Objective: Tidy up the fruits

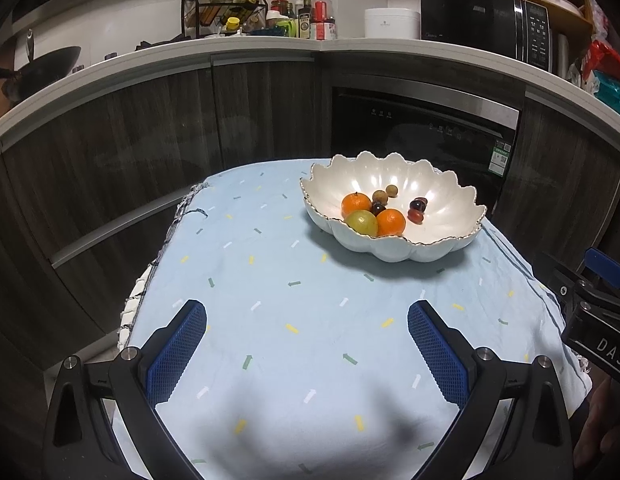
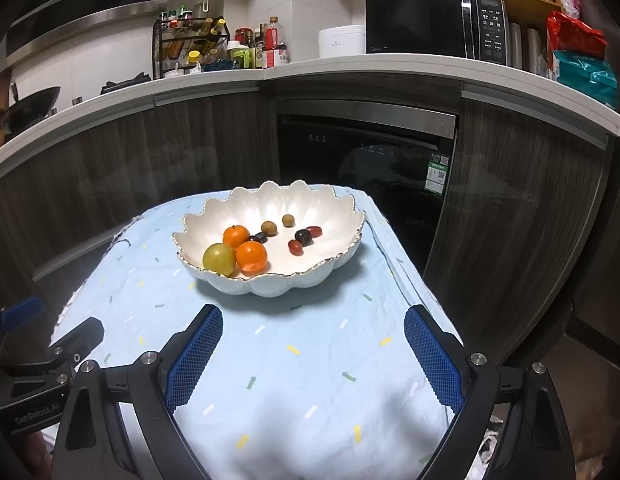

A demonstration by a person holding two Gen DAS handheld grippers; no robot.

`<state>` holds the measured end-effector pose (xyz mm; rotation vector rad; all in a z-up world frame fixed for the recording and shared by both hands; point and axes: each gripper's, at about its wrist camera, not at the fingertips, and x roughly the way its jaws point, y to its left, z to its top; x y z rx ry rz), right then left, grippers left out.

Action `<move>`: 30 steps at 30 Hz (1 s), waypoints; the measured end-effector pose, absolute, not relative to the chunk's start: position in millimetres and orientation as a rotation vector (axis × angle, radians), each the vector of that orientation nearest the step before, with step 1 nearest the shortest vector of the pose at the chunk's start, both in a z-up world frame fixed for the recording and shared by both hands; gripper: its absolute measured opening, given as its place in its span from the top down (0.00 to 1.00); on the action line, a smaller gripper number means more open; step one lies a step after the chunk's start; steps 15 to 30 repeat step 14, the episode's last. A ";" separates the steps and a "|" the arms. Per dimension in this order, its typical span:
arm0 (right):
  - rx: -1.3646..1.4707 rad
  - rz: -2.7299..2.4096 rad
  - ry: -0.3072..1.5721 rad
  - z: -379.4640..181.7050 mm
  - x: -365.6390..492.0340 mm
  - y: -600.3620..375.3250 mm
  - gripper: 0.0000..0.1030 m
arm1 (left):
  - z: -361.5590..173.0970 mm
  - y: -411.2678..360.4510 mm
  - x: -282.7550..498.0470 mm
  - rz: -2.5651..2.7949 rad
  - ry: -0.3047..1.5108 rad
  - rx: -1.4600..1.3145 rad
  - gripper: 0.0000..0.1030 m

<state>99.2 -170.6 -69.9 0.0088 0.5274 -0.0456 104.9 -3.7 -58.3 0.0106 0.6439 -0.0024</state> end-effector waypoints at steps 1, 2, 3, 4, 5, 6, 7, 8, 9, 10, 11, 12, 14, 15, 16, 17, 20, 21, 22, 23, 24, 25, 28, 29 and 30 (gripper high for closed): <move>0.009 -0.045 0.528 -69.9 99.3 -170.5 0.09 | -58.5 -3.6 105.1 -0.003 0.643 0.010 0.00; 0.009 -0.044 0.529 -70.0 99.5 -170.5 0.09 | -58.6 -3.8 105.3 -0.003 0.644 0.011 0.00; 0.008 -0.046 0.529 -70.0 99.3 -170.5 0.09 | -58.7 -3.8 105.3 -0.002 0.645 0.012 0.00; 0.008 -0.045 0.530 -70.0 99.4 -170.5 0.09 | -58.6 -3.6 105.1 -0.001 0.645 0.011 0.00; 0.008 -0.045 0.532 -70.2 99.5 -170.6 0.09 | -58.7 -3.7 105.1 -0.002 0.645 0.010 0.00; 0.009 -0.045 0.533 -70.3 99.9 -170.8 0.09 | -58.6 -3.7 104.8 -0.002 0.646 0.009 0.00; 0.010 -0.046 0.535 -70.4 100.2 -171.1 0.09 | -58.8 -3.9 104.9 -0.001 0.645 0.010 0.00; 0.010 -0.047 0.536 -70.5 100.2 -171.4 0.09 | -59.1 -3.8 105.3 -0.001 0.645 0.011 0.00; 0.010 -0.047 0.537 -71.0 100.3 -171.6 0.09 | -59.6 -3.6 105.2 0.001 0.645 0.012 0.00; 0.009 -0.047 0.537 -71.2 100.3 -171.6 0.09 | -60.3 -3.4 105.3 0.002 0.646 0.012 0.00; 0.008 -0.048 0.537 -71.2 100.3 -171.7 0.09 | -60.8 -3.2 105.2 0.002 0.648 0.010 0.00; 0.008 -0.047 0.537 -71.4 100.3 -171.8 0.09 | -61.3 -2.8 105.4 0.000 0.651 0.007 0.00; 0.009 -0.046 0.536 -71.5 100.4 -171.9 0.09 | -62.3 -2.4 106.7 -0.001 0.655 0.007 0.00; 0.009 -0.046 0.536 -71.5 100.4 -171.9 0.09 | -62.3 -2.4 106.7 -0.001 0.655 0.007 0.00; 0.009 -0.046 0.536 -71.5 100.4 -171.9 0.09 | -62.3 -2.4 106.7 -0.001 0.655 0.007 0.00; 0.009 -0.046 0.536 -71.5 100.4 -171.9 0.09 | -62.3 -2.4 106.7 -0.001 0.655 0.007 0.00; 0.009 -0.046 0.536 -71.5 100.4 -171.9 0.09 | -62.3 -2.4 106.7 -0.001 0.655 0.007 0.00; 0.009 -0.046 0.536 -71.5 100.4 -171.9 0.09 | -62.3 -2.4 106.7 -0.001 0.655 0.007 0.00; 0.009 -0.046 0.536 -71.5 100.4 -171.9 0.09 | -62.3 -2.4 106.7 -0.001 0.655 0.007 0.00; 0.009 -0.046 0.536 -71.5 100.4 -171.9 0.09 | -62.3 -2.4 106.7 -0.001 0.655 0.007 0.00; 0.009 -0.046 0.536 -71.5 100.4 -171.9 0.09 | -62.3 -2.4 106.7 -0.001 0.655 0.007 0.00; 0.009 -0.046 0.536 -71.5 100.4 -171.9 0.09 | -62.3 -2.4 106.7 -0.001 0.655 0.007 0.00; 0.009 -0.046 0.536 -71.5 100.4 -171.9 0.09 | -62.3 -2.4 106.7 -0.001 0.655 0.007 0.00; 0.009 -0.046 0.536 -71.5 100.4 -171.9 0.09 | -62.3 -2.4 106.7 -0.001 0.655 0.007 0.00; 0.009 -0.046 0.536 -71.5 100.4 -171.9 0.09 | -62.3 -2.4 106.7 -0.001 0.655 0.007 0.00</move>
